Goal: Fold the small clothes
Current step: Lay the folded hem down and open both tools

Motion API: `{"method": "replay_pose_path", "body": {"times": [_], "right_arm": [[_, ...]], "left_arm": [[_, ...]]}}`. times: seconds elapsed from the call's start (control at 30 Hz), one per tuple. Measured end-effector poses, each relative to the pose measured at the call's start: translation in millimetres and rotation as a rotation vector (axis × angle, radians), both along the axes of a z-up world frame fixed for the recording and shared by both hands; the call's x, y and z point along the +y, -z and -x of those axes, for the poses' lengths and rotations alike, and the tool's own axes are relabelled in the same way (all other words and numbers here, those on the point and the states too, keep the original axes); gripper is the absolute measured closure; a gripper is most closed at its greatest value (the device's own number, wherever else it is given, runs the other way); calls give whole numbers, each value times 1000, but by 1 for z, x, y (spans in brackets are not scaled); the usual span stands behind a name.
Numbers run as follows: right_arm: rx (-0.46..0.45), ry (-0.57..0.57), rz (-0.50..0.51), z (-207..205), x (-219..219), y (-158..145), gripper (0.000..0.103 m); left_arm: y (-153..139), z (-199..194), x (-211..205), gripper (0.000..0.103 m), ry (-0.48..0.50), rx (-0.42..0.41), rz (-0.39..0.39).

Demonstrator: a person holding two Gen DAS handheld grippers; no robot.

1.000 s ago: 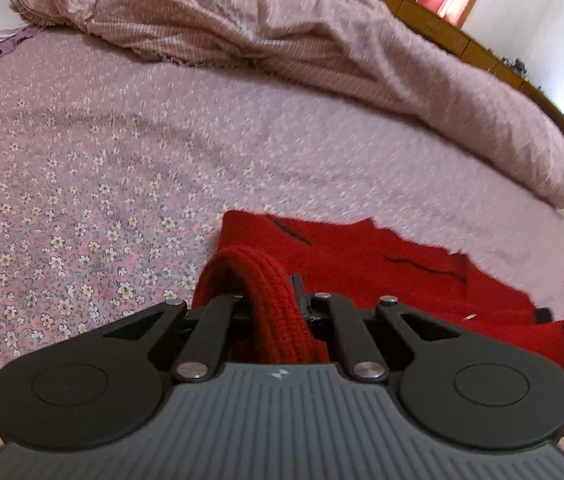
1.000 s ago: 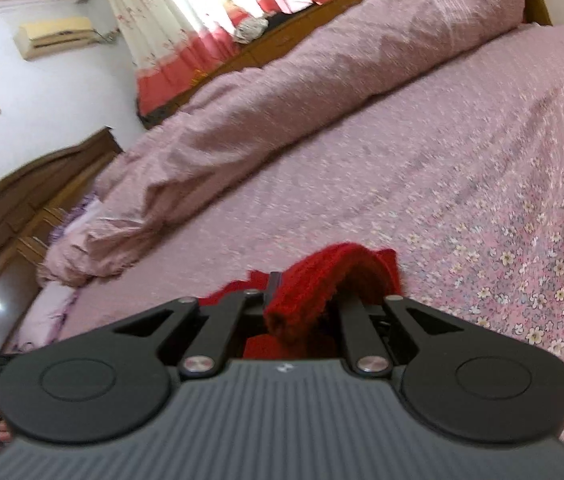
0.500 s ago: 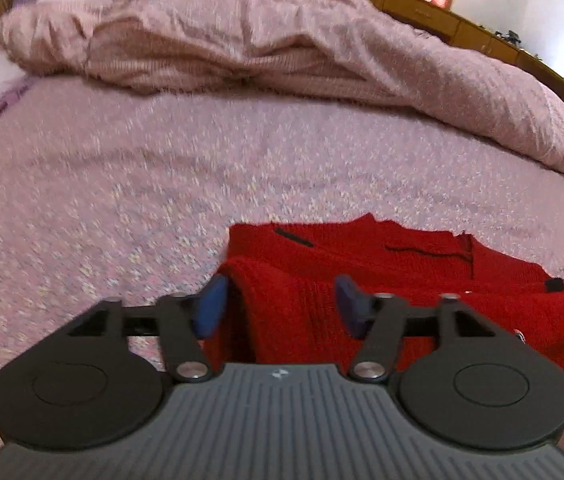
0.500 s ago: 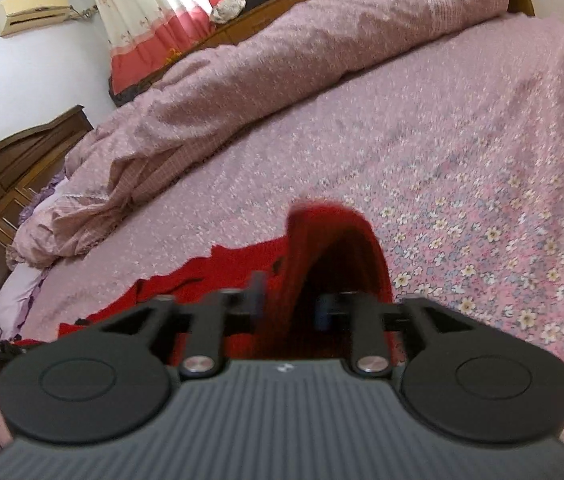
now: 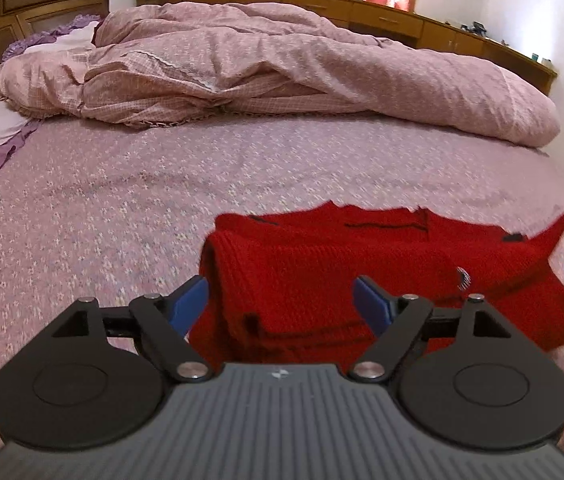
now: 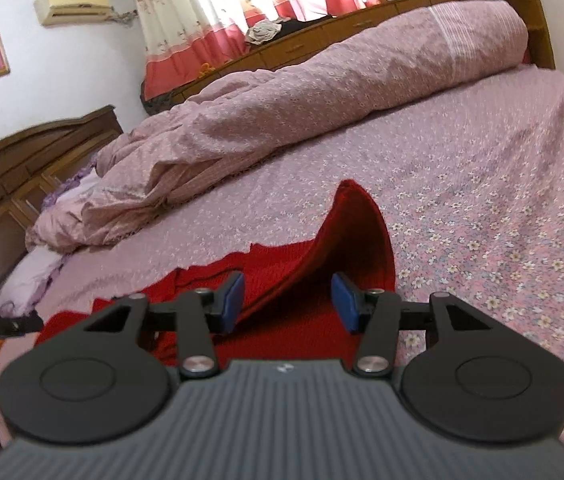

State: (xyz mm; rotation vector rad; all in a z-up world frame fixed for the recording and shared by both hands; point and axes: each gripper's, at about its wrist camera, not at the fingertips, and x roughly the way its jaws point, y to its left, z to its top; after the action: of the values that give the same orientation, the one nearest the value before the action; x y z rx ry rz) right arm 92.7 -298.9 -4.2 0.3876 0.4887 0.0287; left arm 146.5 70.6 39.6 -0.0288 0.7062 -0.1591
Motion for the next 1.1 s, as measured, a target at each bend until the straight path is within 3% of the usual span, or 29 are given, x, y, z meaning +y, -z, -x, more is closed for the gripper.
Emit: {"method": "replay_pose_path", "body": {"times": [0.23, 0.3, 0.57, 0.8, 1.1], "right_arm": [[48, 11, 102, 10, 14, 14, 51], [63, 19, 114, 11, 15, 19, 51], [60, -5, 184, 11, 25, 26, 52], [67, -45, 265, -5, 35, 30, 53], [59, -79, 320, -47, 43, 32, 53]], "left_arm": [[23, 23, -13, 19, 39, 32, -16], [36, 22, -17, 19, 43, 59, -29], [70, -1, -27, 21, 8, 42, -116], [72, -19, -42, 21, 57, -41, -217], [68, -60, -47, 21, 53, -74, -221]]}}
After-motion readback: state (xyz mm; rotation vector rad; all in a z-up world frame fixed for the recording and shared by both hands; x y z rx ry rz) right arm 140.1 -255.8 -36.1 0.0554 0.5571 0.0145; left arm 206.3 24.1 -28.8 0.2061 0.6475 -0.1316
